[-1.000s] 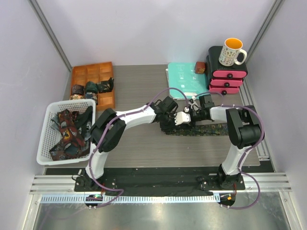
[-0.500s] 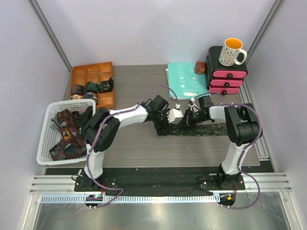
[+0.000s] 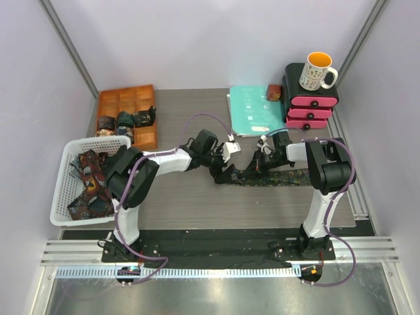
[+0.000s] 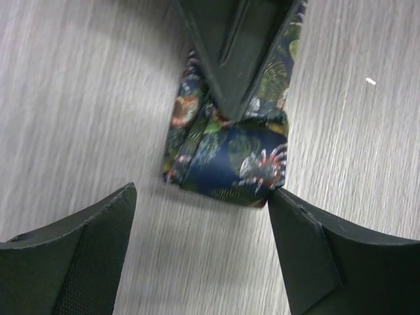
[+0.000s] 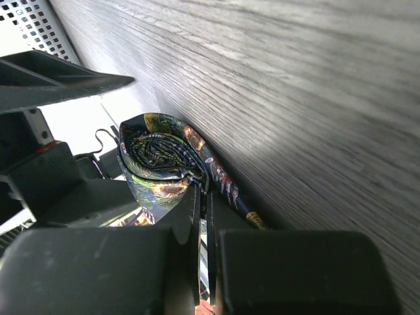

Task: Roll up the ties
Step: Roll the tie at the center of the board.

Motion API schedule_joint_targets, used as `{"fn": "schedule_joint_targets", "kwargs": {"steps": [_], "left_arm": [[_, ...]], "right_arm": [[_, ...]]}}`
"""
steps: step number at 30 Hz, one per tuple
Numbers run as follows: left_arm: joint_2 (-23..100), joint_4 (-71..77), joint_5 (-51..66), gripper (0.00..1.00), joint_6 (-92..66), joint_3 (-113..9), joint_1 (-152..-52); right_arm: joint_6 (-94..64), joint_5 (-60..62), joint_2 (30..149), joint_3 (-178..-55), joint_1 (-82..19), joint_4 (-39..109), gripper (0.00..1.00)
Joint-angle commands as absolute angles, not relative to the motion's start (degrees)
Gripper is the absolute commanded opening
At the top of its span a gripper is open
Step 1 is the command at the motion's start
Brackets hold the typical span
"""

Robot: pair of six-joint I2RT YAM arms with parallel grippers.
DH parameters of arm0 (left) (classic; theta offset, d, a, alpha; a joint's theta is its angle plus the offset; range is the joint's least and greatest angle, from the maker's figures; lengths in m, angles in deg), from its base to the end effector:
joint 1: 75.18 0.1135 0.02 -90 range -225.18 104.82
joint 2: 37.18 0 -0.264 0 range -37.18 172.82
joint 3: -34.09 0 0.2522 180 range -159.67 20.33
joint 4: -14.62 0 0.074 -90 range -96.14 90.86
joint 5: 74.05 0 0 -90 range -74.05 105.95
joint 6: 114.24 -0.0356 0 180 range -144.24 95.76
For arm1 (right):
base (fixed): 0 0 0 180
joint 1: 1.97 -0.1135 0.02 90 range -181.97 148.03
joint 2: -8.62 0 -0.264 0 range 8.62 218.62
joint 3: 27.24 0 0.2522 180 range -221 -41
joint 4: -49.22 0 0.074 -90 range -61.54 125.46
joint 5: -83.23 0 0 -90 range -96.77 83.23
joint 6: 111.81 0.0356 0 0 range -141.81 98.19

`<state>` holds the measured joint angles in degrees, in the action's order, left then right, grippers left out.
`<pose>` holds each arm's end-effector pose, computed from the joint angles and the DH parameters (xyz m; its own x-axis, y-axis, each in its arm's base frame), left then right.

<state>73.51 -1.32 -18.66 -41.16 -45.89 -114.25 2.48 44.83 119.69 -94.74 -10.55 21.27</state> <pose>0.2986 -0.2684 0.1566 -0.3011 0.5529 -0.7769 0.9502 0.2428 -0.1954 0.3203 0.0765 0.0949 -0.9940 0.1084 0.0168 0.0774 0.5843 0.8079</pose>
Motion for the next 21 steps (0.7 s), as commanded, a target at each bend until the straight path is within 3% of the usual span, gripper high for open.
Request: {"fn": "schedule_joint_targets", "kwargs": {"steps": [1,5,9,11,14,17,18,21], "left_arm": [[75.67,4.20,-23.33,0.80,-42.25,-47.70,-114.91],[76.02,-1.22,-20.09,0.69,-46.29,-48.66,-117.72],[76.02,-7.39,-17.01,0.46,-47.35,-51.12,-118.86],[75.85,-8.89,-13.94,0.40,-48.58,-52.52,-119.65],[77.16,-15.73,-9.64,0.28,-50.95,-56.12,-120.88],[79.09,-22.95,-6.04,0.25,-53.23,-58.77,-121.33],[79.62,-24.44,-5.32,0.24,-53.94,-59.21,-121.33],[81.03,-29.37,-2.16,0.23,-55.70,-60.62,-121.59]], "right_arm": [[-0.63,33.31,123.49,-94.00,-11.46,21.40,0.01],[0.86,33.40,123.76,-94.09,-11.99,22.80,0.01],[3.49,33.93,123.59,-93.65,-13.66,25.43,0.01],[5.95,34.54,123.32,-93.30,-14.71,27.71,0.02],[7.19,35.51,122.80,-94.52,-15.24,26.60,0.09],[5.27,36.39,120.78,-96.62,-12.80,20.73,0.22],[4.82,37.34,120.25,-96.98,-12.00,19.30,0.33],[2.98,40.15,116.83,-97.43,-9.01,14.38,0.43]]}}
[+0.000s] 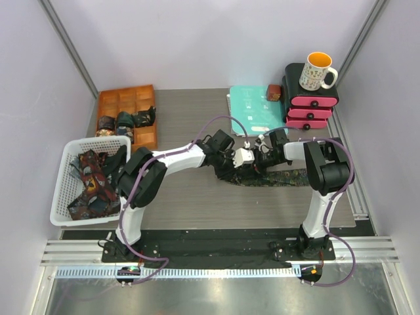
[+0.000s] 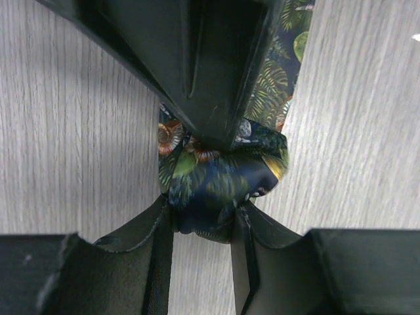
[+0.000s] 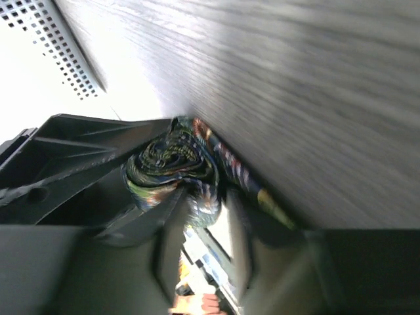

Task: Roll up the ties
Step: Roll the tie at the center of the board.

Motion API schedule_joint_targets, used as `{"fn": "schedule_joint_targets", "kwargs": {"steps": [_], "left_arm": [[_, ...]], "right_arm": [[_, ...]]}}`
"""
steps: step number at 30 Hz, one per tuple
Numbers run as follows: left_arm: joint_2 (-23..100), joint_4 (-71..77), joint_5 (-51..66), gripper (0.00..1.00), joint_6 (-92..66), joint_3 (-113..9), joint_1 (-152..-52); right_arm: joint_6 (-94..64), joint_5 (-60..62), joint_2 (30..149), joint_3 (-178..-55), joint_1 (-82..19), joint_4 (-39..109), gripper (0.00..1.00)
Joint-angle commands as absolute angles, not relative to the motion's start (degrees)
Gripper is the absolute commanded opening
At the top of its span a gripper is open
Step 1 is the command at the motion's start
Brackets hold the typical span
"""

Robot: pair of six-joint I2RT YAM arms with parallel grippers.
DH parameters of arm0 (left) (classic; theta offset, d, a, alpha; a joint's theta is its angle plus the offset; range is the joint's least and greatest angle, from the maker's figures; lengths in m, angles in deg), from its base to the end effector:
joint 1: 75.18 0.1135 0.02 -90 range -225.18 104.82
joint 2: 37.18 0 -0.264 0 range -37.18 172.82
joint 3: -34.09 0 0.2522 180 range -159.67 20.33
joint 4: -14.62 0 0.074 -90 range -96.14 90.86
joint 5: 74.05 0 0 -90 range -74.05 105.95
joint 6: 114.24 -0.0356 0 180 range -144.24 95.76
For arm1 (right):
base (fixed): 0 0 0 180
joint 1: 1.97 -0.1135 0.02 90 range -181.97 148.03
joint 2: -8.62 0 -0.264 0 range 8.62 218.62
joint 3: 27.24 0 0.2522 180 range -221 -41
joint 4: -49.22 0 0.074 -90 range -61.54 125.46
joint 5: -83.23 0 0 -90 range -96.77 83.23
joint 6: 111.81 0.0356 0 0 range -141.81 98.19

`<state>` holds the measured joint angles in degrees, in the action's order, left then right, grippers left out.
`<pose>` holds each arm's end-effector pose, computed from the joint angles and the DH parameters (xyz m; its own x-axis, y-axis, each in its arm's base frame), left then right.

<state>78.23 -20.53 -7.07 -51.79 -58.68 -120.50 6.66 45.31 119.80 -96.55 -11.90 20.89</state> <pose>0.2875 -0.3105 0.1645 -0.1570 0.7642 -0.6256 0.9853 0.1641 -0.0468 0.3258 0.0855 0.1011 -0.9907 0.1240 0.0560 0.1173 0.5690 0.8139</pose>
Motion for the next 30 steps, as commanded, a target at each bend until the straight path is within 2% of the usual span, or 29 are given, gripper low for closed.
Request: {"fn": "schedule_joint_targets", "kwargs": {"steps": [1,4,7,11,16,19,20,23,25,26,29,30], "left_arm": [[81.38,-30.33,-1.54,0.23,-55.70,-60.88,-121.85],[82.43,-31.22,-0.22,0.24,-55.44,-61.85,-122.12],[83.31,-31.40,0.75,0.25,-55.09,-62.72,-122.82],[84.63,-32.01,2.07,0.27,-54.73,-64.48,-123.70],[86.13,-32.80,2.86,0.29,-53.07,-66.42,-123.87],[85.95,-32.89,2.68,0.29,-52.80,-66.07,-123.79],[85.69,-32.98,2.68,0.29,-53.06,-65.81,-123.79],[84.29,-32.63,1.20,0.33,-53.33,-64.23,-123.26],[83.23,-32.37,-0.30,0.36,-53.06,-63.35,-121.77],[82.01,-32.45,-3.00,0.45,-52.98,-63.08,-121.24],[77.98,-30.01,-9.16,0.62,-51.66,-61.07,-117.91],[76.82,-28.51,-14.40,0.66,-50.53,-60.19,-115.90]], "right_arm": [[2.97,40.69,114.90,-97.25,-8.39,13.93,0.45],[4.72,43.32,112.60,-95.93,-7.68,13.58,0.46],[11.81,45.09,110.84,-93.04,-8.12,20.50,0.46],[16.67,45.35,111.80,-92.15,-10.32,27.44,0.46],[17.04,43.95,113.39,-91.54,-12.25,28.61,0.47],[14.58,41.58,114.70,-91.97,-12.26,28.17,0.29],[12.40,40.62,115.14,-92.41,-12.34,26.17,0.17],[9.49,38.51,117.34,-93.29,-12.08,22.65,0.01],[6.50,36.92,117.87,-93.29,-11.29,21.76,0.01],[5.36,35.96,118.48,-93.47,-11.11,19.49,0.01],[1.58,34.72,119.27,-93.38,-10.06,17.98,0.01],[-0.35,34.28,119.54,-93.56,-9.80,17.71,0.01]]}}
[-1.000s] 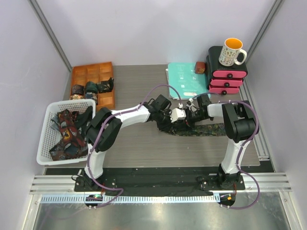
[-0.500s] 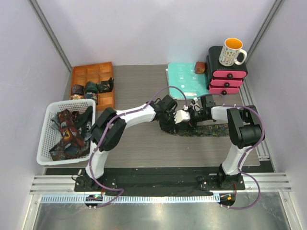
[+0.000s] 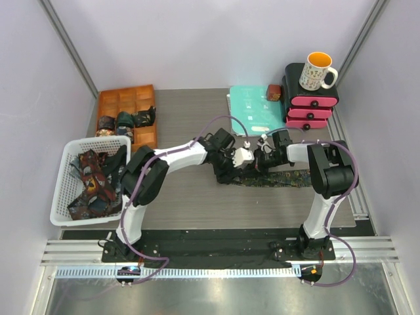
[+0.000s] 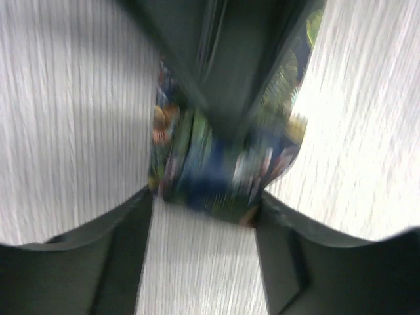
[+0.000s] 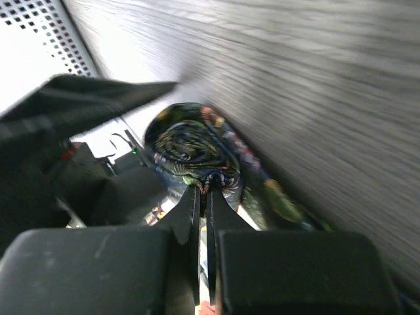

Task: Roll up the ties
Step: Roll the tie at the center of the board.

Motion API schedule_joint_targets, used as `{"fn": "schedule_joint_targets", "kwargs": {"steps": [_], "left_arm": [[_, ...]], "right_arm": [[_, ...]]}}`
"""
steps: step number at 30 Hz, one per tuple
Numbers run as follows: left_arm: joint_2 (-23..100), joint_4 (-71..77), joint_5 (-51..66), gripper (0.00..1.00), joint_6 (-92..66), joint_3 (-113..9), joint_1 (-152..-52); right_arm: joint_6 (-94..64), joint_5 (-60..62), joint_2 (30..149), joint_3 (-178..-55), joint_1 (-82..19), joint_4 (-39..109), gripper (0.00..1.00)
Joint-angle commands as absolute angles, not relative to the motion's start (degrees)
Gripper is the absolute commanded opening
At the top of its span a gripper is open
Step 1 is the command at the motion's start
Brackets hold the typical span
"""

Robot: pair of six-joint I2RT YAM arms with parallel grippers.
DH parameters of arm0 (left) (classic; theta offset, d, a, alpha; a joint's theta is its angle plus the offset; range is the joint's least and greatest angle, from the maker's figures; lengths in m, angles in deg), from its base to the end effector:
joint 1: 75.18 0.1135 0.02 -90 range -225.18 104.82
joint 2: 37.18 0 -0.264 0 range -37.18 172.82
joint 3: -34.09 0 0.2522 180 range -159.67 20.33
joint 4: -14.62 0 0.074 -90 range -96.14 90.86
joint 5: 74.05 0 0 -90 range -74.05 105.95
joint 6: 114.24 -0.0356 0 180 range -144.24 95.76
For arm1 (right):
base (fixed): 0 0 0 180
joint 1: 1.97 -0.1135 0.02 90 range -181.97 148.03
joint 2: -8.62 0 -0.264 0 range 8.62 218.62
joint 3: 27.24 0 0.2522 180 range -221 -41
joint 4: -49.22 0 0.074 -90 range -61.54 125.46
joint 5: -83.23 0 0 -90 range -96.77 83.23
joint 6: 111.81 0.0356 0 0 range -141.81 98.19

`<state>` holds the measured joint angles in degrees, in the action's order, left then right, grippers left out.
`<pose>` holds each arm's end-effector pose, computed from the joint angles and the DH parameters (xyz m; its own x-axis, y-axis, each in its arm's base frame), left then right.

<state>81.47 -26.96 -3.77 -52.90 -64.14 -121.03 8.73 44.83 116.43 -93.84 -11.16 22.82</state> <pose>0.2933 -0.3193 0.1623 -0.1628 0.8159 -0.5548 0.9845 0.1718 -0.0363 0.3184 0.0798 0.1098 -0.9863 0.1602 0.0401 0.1246 0.5621 0.8176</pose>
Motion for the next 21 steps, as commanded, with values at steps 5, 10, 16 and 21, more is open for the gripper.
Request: {"fn": "schedule_joint_targets", "kwargs": {"steps": [5,10,16,21], "left_arm": [[70.40,-14.65,-23.07,0.80,-48.05,-51.67,-112.45],[70.65,-8.20,-24.74,0.85,-45.43,-49.37,-112.71],[74.78,-3.11,-24.83,0.86,-44.63,-50.43,-113.77],[75.93,-1.87,-24.56,0.84,-46.47,-50.16,-115.26]], "right_arm": [[-3.97,32.35,123.23,-94.61,-9.26,16.65,0.01],[-5.72,32.17,124.20,-95.40,-9.35,15.25,0.01],[-5.38,32.43,125.51,-95.58,-10.32,17.17,0.01],[-2.48,33.75,127.10,-96.02,-12.87,20.25,0.01]]}}
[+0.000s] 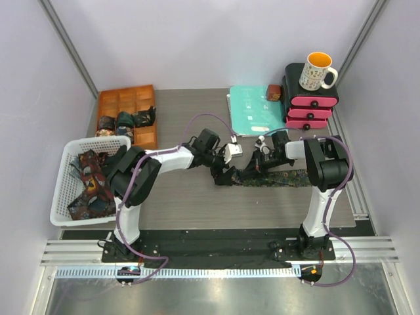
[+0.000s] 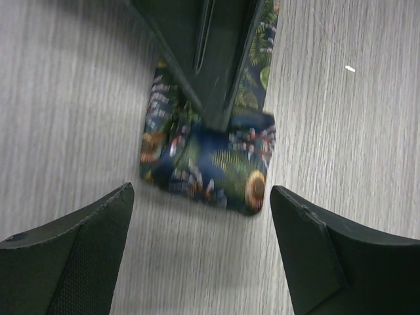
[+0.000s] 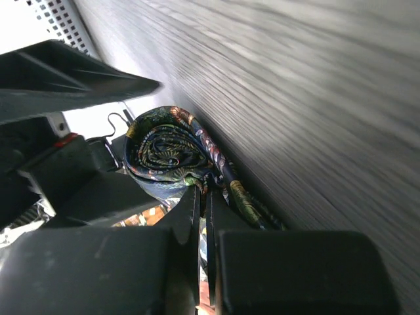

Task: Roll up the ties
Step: Roll the tie at the center of the board.

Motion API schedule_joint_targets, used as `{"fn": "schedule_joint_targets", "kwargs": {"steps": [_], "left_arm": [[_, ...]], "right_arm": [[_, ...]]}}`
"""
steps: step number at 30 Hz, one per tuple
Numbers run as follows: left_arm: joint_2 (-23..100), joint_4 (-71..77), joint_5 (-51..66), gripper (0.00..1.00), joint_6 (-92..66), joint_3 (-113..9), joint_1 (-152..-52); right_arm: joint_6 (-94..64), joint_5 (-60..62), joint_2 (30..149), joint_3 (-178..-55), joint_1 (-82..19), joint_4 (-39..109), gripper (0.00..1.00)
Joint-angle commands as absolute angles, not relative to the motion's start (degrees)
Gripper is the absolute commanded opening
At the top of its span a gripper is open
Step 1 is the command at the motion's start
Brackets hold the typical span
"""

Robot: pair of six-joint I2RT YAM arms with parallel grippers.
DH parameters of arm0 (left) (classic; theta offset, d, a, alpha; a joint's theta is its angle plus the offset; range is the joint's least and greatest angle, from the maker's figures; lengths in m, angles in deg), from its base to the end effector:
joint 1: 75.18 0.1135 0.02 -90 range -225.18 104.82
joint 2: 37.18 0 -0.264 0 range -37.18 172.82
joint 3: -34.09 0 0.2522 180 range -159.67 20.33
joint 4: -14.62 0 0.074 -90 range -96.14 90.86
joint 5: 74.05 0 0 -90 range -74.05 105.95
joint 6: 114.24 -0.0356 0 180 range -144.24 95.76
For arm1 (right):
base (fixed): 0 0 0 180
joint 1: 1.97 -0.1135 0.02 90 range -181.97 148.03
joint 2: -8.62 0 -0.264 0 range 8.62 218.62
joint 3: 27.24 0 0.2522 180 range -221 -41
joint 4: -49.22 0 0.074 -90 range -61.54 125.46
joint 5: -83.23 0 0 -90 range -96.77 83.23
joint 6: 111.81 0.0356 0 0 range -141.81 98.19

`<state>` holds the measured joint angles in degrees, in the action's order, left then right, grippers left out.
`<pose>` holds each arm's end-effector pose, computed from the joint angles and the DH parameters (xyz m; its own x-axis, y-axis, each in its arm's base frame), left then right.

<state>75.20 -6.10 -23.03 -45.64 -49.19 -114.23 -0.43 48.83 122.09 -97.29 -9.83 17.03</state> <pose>0.3016 -0.2735 0.1573 -0.2587 0.5751 -0.7761 0.9659 0.1484 -0.2121 0.3246 0.0745 0.0912 -0.9957 0.0705 0.0599 0.0887 0.5433 0.8348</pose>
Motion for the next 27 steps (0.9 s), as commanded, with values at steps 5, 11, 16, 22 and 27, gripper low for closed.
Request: {"fn": "schedule_joint_targets", "kwargs": {"steps": [5,11,16,22,27], "left_arm": [[74.44,-5.46,-19.57,0.71,-49.72,-48.93,-117.19],[74.70,-17.21,-12.44,0.37,-53.06,-51.47,-118.86],[77.51,-23.22,-3.84,0.33,-52.20,-55.87,-121.67],[80.33,-26.91,0.12,0.38,-50.26,-59.03,-122.91],[82.08,-28.41,0.83,0.41,-48.93,-61.06,-123.17]], "right_arm": [[0.59,34.72,127.80,-95.84,-15.85,24.12,0.01],[3.41,35.59,128.16,-97.69,-16.74,25.18,0.03],[3.24,40.07,123.25,-100.41,-13.94,19.83,0.25],[1.21,46.40,116.82,-99.80,-10.85,13.93,0.60],[8.59,47.37,116.11,-97.60,-12.16,20.94,0.59]]}}
